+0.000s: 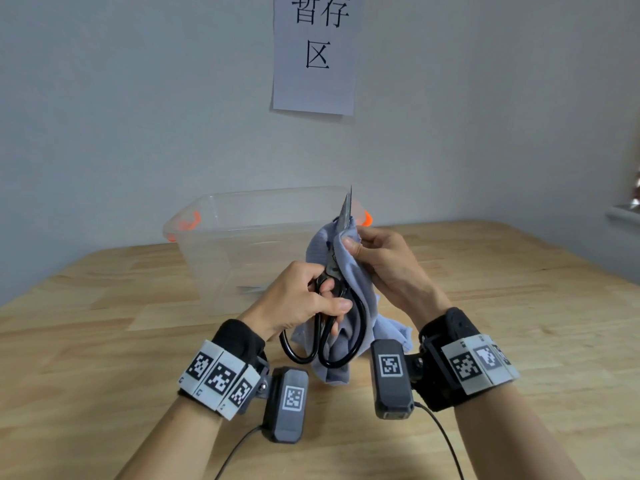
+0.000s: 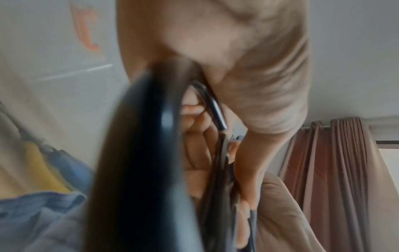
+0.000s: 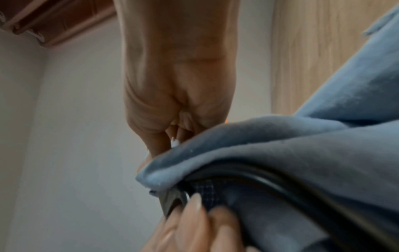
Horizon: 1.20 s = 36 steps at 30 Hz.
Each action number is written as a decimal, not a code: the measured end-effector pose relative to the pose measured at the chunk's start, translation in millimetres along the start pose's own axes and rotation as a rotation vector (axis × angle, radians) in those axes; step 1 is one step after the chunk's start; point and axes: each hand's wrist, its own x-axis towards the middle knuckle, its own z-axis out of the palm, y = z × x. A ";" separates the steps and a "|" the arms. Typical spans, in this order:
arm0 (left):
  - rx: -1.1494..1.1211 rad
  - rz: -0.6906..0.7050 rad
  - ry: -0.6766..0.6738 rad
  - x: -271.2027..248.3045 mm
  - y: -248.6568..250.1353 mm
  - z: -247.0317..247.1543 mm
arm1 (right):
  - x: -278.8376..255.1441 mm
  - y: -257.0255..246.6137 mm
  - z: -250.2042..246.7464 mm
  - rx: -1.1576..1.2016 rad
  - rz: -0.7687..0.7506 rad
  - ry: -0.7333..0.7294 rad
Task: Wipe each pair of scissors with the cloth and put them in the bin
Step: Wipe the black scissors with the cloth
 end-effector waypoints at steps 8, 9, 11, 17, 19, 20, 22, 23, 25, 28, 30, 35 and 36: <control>0.038 -0.004 -0.036 -1.1 -2.1 -4.6 | 1.6 3.8 1.5 -0.026 -0.042 0.004; 0.053 -0.002 -0.045 -1.3 -2.1 -5.3 | 1.7 2.3 3.3 -0.029 -0.040 0.016; 0.076 0.006 -0.058 -1.7 -1.4 -6.8 | 1.0 -0.2 5.3 -0.033 -0.038 0.046; 0.116 0.028 -0.077 -3.0 -0.2 -9.5 | 3.8 4.9 8.2 -0.012 -0.069 0.115; 0.119 0.030 -0.091 -3.4 0.0 -8.0 | 3.4 4.4 9.2 0.010 -0.059 0.145; 0.118 0.030 -0.098 -3.4 0.3 -7.0 | 3.6 4.1 8.7 0.027 -0.058 0.164; 0.125 0.033 -0.109 -3.4 0.6 -6.1 | 4.3 3.8 6.9 0.051 -0.060 0.185; 0.133 0.033 -0.111 -3.2 0.9 -5.9 | 4.8 3.5 6.8 0.053 -0.058 0.196; 0.144 0.033 -0.111 -2.9 0.7 -5.5 | 6.5 5.4 6.5 0.072 -0.057 0.221; 0.138 0.029 -0.118 -2.6 -0.6 -4.7 | 6.9 6.2 8.4 0.092 -0.043 0.254; 0.149 0.029 -0.119 -1.9 -1.4 -3.7 | 6.1 4.5 9.0 0.099 -0.051 0.263; 0.153 0.026 -0.116 0.0 -2.1 -0.7 | 12.1 8.2 4.8 0.133 -0.061 0.292; 0.152 0.025 -0.115 0.2 -2.4 0.0 | 14.2 10.0 4.3 0.152 -0.060 0.296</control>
